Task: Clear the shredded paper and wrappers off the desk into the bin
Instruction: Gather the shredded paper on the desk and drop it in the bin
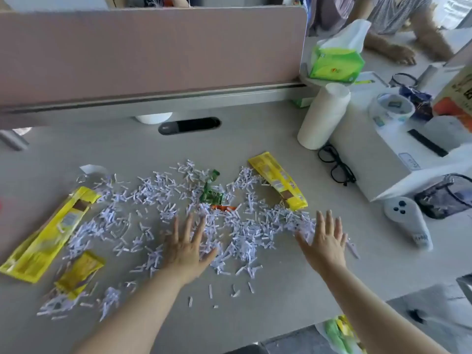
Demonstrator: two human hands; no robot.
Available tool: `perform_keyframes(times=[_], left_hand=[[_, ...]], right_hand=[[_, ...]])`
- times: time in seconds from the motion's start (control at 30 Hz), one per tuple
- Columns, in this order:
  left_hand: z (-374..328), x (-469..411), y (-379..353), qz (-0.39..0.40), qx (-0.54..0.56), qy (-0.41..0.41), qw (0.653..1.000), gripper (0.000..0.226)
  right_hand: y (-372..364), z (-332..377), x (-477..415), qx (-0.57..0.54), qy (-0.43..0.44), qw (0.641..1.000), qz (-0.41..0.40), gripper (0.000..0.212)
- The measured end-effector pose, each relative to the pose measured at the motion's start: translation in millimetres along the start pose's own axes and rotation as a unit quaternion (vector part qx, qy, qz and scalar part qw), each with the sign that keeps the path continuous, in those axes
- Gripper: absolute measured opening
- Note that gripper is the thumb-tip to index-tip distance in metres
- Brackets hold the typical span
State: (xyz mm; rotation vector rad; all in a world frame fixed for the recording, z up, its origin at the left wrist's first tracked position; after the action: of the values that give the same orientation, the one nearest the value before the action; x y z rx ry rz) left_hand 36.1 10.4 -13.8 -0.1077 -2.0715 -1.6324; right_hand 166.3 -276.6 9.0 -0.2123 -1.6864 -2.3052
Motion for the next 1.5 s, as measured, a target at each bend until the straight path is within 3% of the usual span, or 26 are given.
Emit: perform_keyframes(times=[0.13,0.27,0.43,0.53,0.77,0.97,1.13,1.27,1.37,1.5], left_hand=[[7,4,-13,-0.006,-0.031,-0.005,0.999,0.104],[-9,0,-14,-0.002,-0.038,-0.073,0.997,0.110],[-23,-14,-18,-0.015,-0.088,-0.141,0.986,0.124],[-17,-16,-23,-0.066,-0.068,-0.175,0.980,0.116],[-4,-27,1,-0.163,-0.030,-0.173,0.971,0.078],[-3,-12,2,-0.258,0.025,-0.139,0.956,0.034],[0,-6,5,-0.265,0.046,-0.125,0.955,0.034],[15,8,21,-0.291,0.089,-0.088,0.949,0.050],[32,22,41,-0.300,0.072,-0.065,0.949,0.036],[71,42,68,-0.315,0.076,-0.019,0.946,0.028]], right_hand=[[-27,27,-3,0.040,0.099,0.993,0.041,0.088],[-53,61,-3,0.072,0.208,0.974,0.045,0.105],[-64,96,-4,0.155,0.373,0.908,0.114,0.117],[-70,99,2,0.189,0.434,0.876,0.095,0.113],[-72,126,-18,0.140,0.429,0.889,0.081,0.089],[-71,137,-7,0.052,0.459,0.887,-0.022,0.038],[-64,145,-3,0.019,0.472,0.881,-0.010,0.032],[-50,166,1,-0.008,0.466,0.885,-0.003,0.030],[-43,192,12,-0.041,0.478,0.877,0.000,0.022],[-40,243,34,-0.046,0.498,0.866,0.015,0.029]])
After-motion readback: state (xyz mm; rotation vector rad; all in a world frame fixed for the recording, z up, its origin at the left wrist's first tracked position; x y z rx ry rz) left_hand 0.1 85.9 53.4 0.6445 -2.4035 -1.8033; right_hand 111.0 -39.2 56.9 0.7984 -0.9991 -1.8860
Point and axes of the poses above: each hand's wrist, its own x-axis away from the middle knuckle, its own y-axis out of the back of the hand, z = x × y, the point moved 4 cm from there along -x, towards the middle knuckle, and after that the axes turned 5 degrees about z, right-handed, at the moved point
